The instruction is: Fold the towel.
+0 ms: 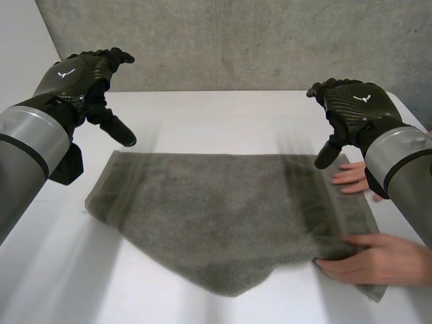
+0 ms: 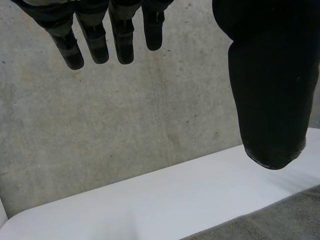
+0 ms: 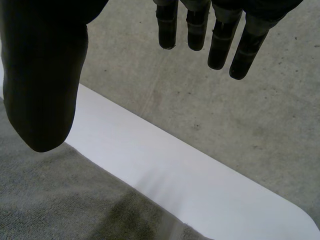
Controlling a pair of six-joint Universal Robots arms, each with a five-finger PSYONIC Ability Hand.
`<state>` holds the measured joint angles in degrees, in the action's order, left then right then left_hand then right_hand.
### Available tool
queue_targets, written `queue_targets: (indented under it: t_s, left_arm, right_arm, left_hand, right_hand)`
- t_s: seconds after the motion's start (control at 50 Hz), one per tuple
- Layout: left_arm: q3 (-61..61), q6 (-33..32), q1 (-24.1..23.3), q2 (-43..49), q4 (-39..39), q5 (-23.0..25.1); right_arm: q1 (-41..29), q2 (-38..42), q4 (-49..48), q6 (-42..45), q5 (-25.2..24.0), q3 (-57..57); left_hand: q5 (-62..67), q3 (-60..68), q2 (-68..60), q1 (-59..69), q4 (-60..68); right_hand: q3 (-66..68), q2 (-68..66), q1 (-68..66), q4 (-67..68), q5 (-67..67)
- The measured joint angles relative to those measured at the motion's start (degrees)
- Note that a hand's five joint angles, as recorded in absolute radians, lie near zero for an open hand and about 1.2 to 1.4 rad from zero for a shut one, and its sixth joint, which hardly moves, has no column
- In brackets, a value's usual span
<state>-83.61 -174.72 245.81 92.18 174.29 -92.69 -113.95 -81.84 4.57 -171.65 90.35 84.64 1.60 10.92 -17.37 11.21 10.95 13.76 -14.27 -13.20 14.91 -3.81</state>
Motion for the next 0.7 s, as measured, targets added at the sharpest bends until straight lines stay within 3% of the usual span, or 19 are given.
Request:
queue_targets:
  t_s: [0.5,0.7]
  left_arm:
    - [-0.4,0.0,-0.1,0.5,0.0,0.0]
    - [-2.0,-0.1,-2.0,0.2,-0.3,0.1]
  right_arm:
    - [-0.1,0.9,0.2,0.2,0.0,-0.4]
    - [0.7,-0.1,5.1,9.0,0.1,-0.1]
  left_hand:
    - [0.0,0.0,0.0,0.0,0.0]
    - [0.0,0.1,0.0,0.0,0.1]
  right_hand:
    - [0.0,0.0,0.0,0.0,0.0]
    - [0.0,0.0,0.0,0.0,0.0]
